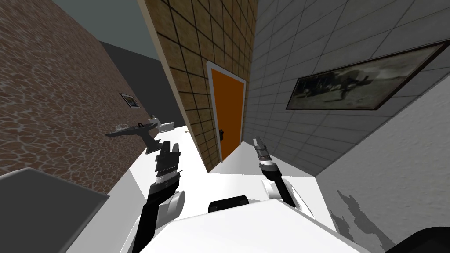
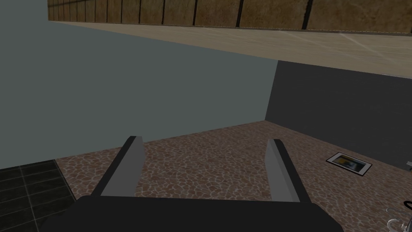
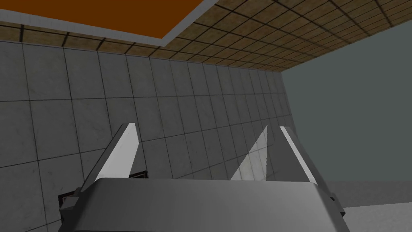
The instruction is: Pull the door open
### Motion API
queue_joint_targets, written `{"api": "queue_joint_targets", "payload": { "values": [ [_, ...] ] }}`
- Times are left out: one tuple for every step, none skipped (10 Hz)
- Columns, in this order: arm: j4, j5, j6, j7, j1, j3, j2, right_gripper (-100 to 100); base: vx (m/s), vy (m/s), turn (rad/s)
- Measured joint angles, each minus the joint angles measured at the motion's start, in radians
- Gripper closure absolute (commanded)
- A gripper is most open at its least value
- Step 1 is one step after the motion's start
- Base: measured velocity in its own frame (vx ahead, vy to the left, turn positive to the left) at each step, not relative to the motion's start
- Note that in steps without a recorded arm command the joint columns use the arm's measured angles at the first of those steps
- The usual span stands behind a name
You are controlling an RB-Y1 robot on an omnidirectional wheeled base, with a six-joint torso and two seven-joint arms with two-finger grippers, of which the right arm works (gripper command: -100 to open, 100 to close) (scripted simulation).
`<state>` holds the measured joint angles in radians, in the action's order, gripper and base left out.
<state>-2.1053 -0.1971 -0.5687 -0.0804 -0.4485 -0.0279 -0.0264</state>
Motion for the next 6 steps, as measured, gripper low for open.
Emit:
{"api": "queue_joint_targets", "payload": {
  "values": [
    [0.017, -0.02, -0.001, -0.01, 0.007, -0.005, -0.005, -100, 0.093, -0.023, 0.082],
    [0.032, -0.04, -0.006, -0.021, 0.007, -0.007, -0.009, -100, 0.091, -0.035, 0.077],
    [0.042, -0.064, -0.003, -0.033, 0.012, -0.007, -0.011, -100, 0.098, -0.036, 0.108],
    [0.055, -0.087, -0.002, -0.046, 0.015, -0.009, -0.014, -100, 0.102, -0.032, 0.1],
    [0.066, -0.11, -0.002, -0.058, 0.017, -0.01, -0.017, -100, 0.097, -0.023, 0.082],
    [0.083, -0.135, -0.002, -0.071, 0.023, -0.011, -0.018, -100, 0.101, -0.022, 0.092]
  ]
}}
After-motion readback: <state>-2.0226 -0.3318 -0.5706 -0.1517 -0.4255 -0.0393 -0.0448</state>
